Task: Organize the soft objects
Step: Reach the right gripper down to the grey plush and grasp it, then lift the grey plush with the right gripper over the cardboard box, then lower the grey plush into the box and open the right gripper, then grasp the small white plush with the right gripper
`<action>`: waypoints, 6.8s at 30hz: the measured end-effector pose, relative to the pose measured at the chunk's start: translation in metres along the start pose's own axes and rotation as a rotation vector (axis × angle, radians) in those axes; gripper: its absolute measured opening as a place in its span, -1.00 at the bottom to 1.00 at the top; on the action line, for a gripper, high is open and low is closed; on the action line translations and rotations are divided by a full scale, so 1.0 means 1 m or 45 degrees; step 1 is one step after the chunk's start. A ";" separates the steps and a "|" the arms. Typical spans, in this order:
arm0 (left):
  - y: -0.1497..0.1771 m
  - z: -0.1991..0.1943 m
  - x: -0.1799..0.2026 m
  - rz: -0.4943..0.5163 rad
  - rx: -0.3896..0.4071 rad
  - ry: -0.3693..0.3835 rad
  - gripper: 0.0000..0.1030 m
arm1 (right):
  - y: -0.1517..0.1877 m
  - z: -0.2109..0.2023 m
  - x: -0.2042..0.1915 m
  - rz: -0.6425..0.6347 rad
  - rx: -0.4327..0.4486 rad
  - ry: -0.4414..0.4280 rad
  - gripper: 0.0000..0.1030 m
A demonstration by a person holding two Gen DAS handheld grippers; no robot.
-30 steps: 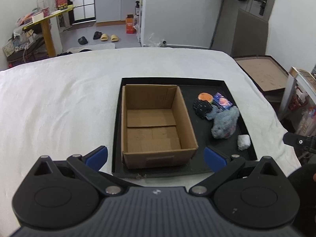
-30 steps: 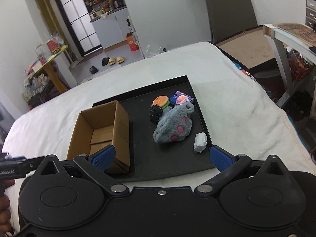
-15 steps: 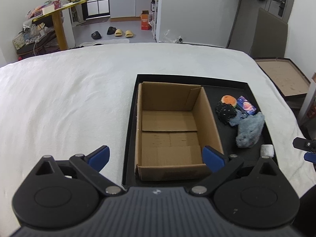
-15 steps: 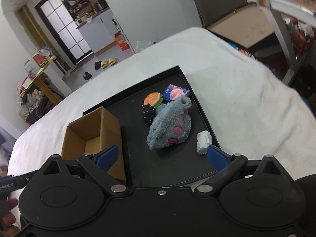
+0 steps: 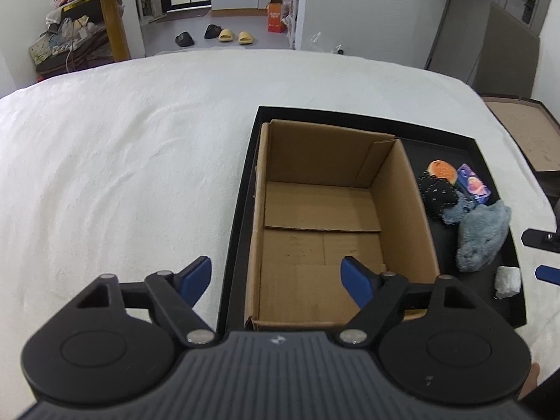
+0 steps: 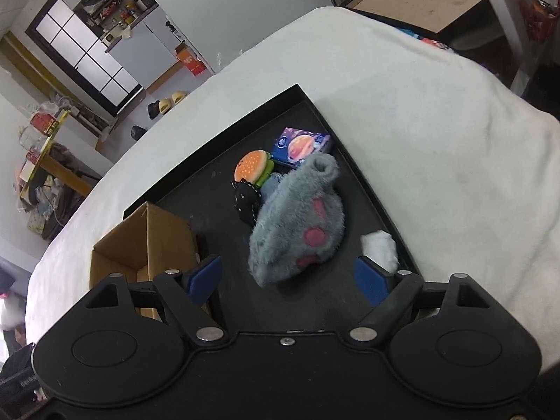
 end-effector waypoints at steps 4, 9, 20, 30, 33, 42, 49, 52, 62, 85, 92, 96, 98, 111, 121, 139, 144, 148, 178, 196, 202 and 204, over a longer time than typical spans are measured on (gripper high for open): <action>0.001 0.012 -0.003 -0.003 -0.016 -0.033 0.37 | -0.007 0.019 -0.007 -0.002 -0.015 0.000 0.59; 0.004 0.024 -0.007 -0.002 -0.034 -0.052 0.25 | -0.013 0.040 -0.011 0.000 -0.028 0.038 0.59; 0.008 0.042 -0.008 -0.047 -0.077 -0.072 -0.22 | -0.016 0.070 -0.017 -0.041 -0.011 0.152 0.57; 0.008 0.043 -0.008 -0.104 -0.057 -0.074 -0.80 | -0.009 0.057 -0.012 -0.095 0.038 0.179 -0.37; 0.007 0.042 -0.009 -0.114 -0.040 -0.084 -0.80 | -0.005 0.049 -0.016 -0.112 0.046 0.161 -0.37; 0.006 0.038 -0.010 -0.116 -0.012 -0.087 -0.79 | -0.009 0.021 -0.033 -0.207 0.101 0.093 -0.37; 0.008 0.034 -0.009 -0.093 -0.004 -0.069 -0.77 | -0.016 0.000 -0.051 -0.316 0.164 0.051 -0.37; 0.008 0.033 -0.009 -0.091 -0.002 -0.064 -0.77 | -0.017 -0.007 -0.063 -0.380 0.184 0.030 -0.37; 0.008 0.032 -0.011 -0.083 -0.006 -0.063 -0.76 | -0.018 -0.018 -0.093 -0.503 0.200 -0.014 -0.37; 0.011 0.029 -0.020 -0.157 0.036 0.007 -0.82 | -0.011 -0.021 -0.178 -1.011 0.186 -0.158 -0.36; 0.009 0.032 -0.024 -0.196 0.045 0.020 -0.82 | -0.001 -0.010 -0.202 -1.178 0.108 -0.230 -0.36; 0.009 0.032 -0.027 -0.223 0.053 0.028 -0.82 | 0.006 -0.002 -0.210 -1.276 0.044 -0.252 -0.36; 0.009 0.031 -0.027 -0.219 0.062 0.025 -0.81 | 0.012 0.002 -0.212 -1.331 0.008 -0.261 -0.36; 0.011 0.018 -0.025 -0.185 0.109 0.009 -0.79 | 0.036 0.014 -0.221 -1.445 -0.132 -0.336 -0.35; 0.009 0.026 -0.028 -0.201 0.065 0.022 -0.80 | 0.038 0.030 -0.211 -1.295 -0.238 -0.401 -0.32; 0.010 0.009 -0.018 -0.113 0.083 0.001 -0.74 | 0.020 0.006 -0.180 -0.959 -0.258 -0.457 -0.16; 0.011 0.000 -0.014 -0.094 0.070 -0.023 -0.72 | 0.008 -0.012 -0.163 -0.881 -0.166 -0.403 -0.16; 0.011 -0.012 -0.007 -0.087 0.062 -0.003 -0.51 | -0.001 -0.028 -0.142 -0.809 -0.080 -0.352 -0.01; 0.009 -0.011 0.014 0.076 0.095 -0.165 0.45 | 0.003 0.000 -0.013 -0.260 0.097 0.065 0.23; 0.005 0.004 0.029 0.178 0.070 -0.196 0.45 | 0.025 0.021 0.021 -0.060 0.146 0.349 0.44; 0.004 0.002 0.037 0.188 0.100 -0.228 0.45 | 0.027 0.029 0.022 -0.066 0.130 0.366 0.34; 0.004 0.004 0.041 0.203 0.101 -0.238 0.45 | 0.026 0.033 0.027 -0.044 0.124 0.364 0.32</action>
Point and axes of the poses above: each gripper's, at about its wrist camera, not at the fingertips, and z roughly the way its jaws point, x to its right, y to its underside, the point moved 4 cm from there along z, roughly the way its jaws point, and after that the axes turned 8 degrees about -z, right-handed, at the moved point
